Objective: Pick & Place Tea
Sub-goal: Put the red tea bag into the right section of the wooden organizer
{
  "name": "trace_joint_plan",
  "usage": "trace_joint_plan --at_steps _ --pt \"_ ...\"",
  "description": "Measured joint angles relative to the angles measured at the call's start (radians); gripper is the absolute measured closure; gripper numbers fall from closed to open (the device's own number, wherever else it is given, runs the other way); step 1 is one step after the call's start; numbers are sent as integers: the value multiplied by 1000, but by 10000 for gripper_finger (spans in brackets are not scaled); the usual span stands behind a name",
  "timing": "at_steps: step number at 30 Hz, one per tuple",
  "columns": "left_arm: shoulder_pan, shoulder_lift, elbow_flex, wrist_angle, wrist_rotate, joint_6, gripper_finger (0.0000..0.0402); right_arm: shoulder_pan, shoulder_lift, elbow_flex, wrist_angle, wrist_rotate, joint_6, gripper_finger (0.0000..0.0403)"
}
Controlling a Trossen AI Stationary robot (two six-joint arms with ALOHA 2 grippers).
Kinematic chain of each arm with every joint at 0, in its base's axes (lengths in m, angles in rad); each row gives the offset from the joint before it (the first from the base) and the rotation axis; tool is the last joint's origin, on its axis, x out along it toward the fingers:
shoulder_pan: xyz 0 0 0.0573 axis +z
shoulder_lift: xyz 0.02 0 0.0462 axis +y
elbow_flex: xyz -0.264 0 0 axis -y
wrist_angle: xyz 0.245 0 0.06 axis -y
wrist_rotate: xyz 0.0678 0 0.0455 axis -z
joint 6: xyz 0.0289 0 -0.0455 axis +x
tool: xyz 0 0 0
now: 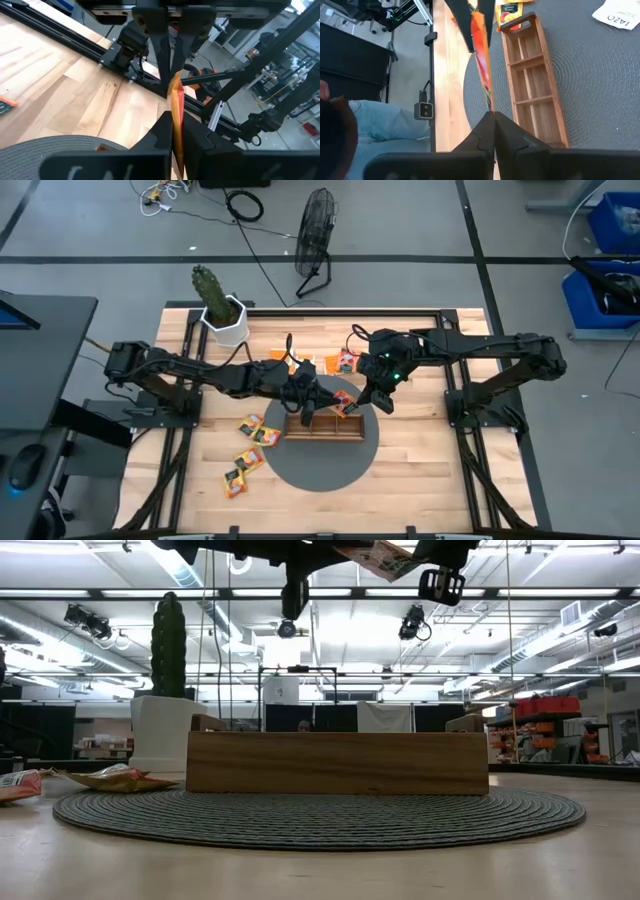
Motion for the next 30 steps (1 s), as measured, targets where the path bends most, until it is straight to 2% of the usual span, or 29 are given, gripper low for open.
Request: trace_joint_plan --at_steps 4,8,15,19,24,30 --pt "25 -20 -1 13 31 -4 387 1 -43 -1 -17 18 -18 361" --pt "64 -56 -2 26 33 -4 387 1 -119 -1 -14 121 -18 328" --pt "149 -160 0 86 33 27 387 1 -267 -1 83 470 -37 292" --pt "198 -220 0 104 34 31 387 0 -318 -1 213 598 -61 285" --pt "240 -271 0 128 33 35 387 0 -322 -1 370 632 -77 285" --pt "255 -284 0 187 34 34 386 -2 -263 -1 458 629 -94 287"
